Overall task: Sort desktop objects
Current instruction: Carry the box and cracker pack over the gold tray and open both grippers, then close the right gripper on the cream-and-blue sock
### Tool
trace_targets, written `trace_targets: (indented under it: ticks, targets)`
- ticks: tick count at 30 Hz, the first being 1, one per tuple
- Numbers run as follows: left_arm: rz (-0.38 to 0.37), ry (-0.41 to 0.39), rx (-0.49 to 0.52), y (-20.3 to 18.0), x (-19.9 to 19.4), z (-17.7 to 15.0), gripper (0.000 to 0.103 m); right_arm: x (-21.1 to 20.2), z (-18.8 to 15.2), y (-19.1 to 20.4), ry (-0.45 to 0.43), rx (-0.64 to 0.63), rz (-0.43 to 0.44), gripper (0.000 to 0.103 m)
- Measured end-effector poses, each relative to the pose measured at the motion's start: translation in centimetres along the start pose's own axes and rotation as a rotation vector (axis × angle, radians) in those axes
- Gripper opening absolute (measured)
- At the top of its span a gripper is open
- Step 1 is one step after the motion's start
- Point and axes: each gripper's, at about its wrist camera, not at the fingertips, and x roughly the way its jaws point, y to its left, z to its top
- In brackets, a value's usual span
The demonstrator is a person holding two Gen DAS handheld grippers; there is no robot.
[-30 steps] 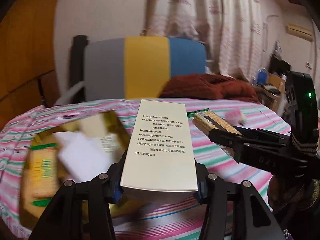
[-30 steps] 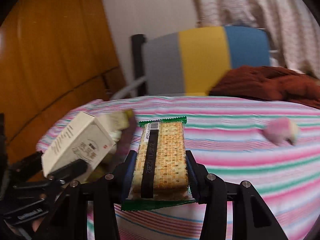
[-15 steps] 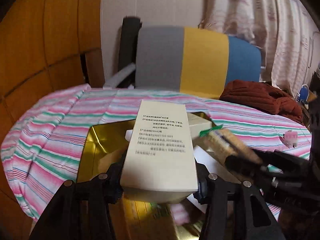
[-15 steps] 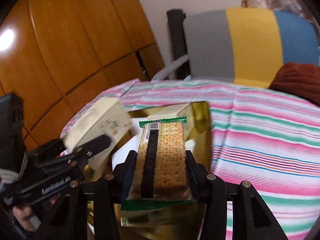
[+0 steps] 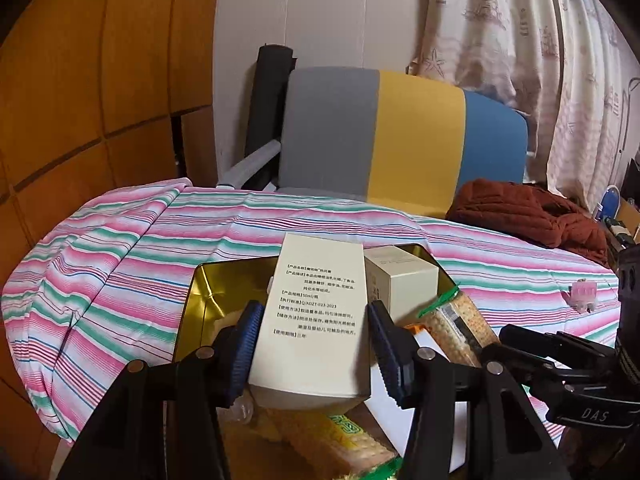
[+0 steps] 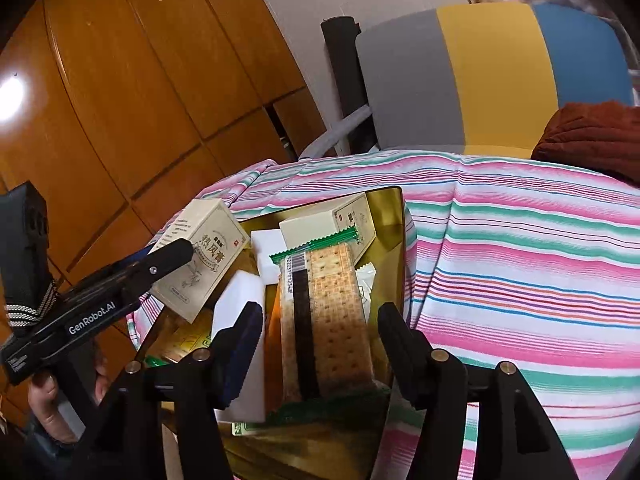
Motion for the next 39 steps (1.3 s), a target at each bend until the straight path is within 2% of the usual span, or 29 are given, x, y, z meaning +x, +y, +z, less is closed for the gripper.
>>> trace_targets:
  ticks: [10,16,21,29,34,39]
  targets:
    - [-0.058,-0.049,-0.017,0.6,-2.0,-0.9,0.054,-2.4,-0.7,0.7,-0.064,-0.016,-0.007,0.065]
    - [-0.073,-0.071,-0.025,0.0,-3.3,-1.3,0.054,-4.8,-1.6,-2.3,-0.11,0.056,-0.047,0.068]
    - [-0.17,-0.074,0.029,-3.5,-4.2,-1.4,0.054,-7.5,-2.8,-7.7,-0.137,0.149,-0.167,0.069]
    - [-0.355,0.013,0.147,-11.5,-3.1,-1.9,0.054,-14.9,-4.1,-19.4,-0.227,0.347,-0.443,0.073]
    - [-0.433,0.068,0.183,-15.6,-1.9,-1.8,0.054,-19.5,-2.5,-27.4,-0.327,0.532,-0.557,0.075]
    - [-0.459,0.106,0.24,-18.7,-1.2,-2.8,0.054,-19.5,0.8,-33.7,-0.307,0.605,-0.624,0.075]
